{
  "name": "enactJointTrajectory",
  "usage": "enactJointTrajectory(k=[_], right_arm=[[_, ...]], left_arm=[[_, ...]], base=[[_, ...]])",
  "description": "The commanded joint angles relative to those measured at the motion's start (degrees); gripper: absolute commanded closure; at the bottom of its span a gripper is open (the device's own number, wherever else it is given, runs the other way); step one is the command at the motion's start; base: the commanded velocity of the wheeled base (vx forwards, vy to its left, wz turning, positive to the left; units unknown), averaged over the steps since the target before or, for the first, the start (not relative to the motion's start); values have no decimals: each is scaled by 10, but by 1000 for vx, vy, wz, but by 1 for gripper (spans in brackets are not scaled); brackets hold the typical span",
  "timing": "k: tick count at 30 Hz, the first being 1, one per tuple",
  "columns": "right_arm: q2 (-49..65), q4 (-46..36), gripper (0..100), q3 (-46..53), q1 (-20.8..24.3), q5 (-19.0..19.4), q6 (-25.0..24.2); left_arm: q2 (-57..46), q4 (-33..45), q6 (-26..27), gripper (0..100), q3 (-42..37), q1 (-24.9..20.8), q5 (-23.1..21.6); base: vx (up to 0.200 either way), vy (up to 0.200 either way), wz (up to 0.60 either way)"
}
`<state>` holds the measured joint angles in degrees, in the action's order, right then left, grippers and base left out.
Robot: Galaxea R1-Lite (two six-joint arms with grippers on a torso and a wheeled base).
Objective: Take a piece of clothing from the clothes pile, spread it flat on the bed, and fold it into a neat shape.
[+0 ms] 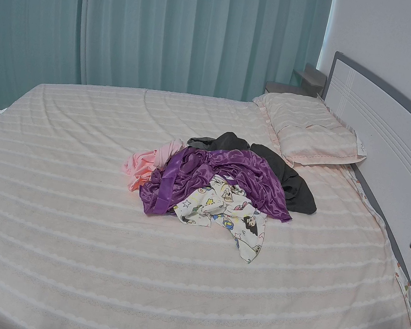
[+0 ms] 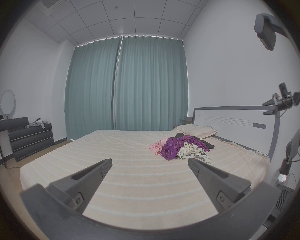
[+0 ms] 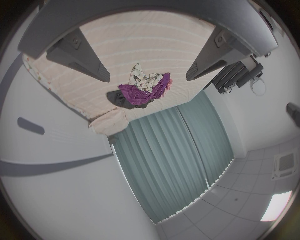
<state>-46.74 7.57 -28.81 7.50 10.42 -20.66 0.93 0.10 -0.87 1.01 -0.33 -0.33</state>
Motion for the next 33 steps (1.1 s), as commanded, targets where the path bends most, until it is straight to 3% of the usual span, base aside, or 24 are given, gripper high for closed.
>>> enactJointTrajectory(k=[1,8,10,17,24,33], right_arm=[[-595,213,0,-157,29,-22,-163],[-716,214,0,-274,46,-59,-225],[-775,213,0,-334,60,-84,-248],[-892,211,0,-425,97,-125,-245],[-980,207,0,-501,125,-138,-242],[-1035,206,0,-550,125,-140,-237]], left_arm=[[-9,0,0,0,-10,0,0],[-9,0,0,0,-10,0,0],[-9,0,0,0,-10,0,0],[-9,0,0,0,-10,0,0],[-9,0,0,0,-10,0,0],[-9,0,0,0,-10,0,0]], base=[[0,0,0],[0,0,0],[0,0,0],[0,0,0],[0,0,0],[0,0,0]])
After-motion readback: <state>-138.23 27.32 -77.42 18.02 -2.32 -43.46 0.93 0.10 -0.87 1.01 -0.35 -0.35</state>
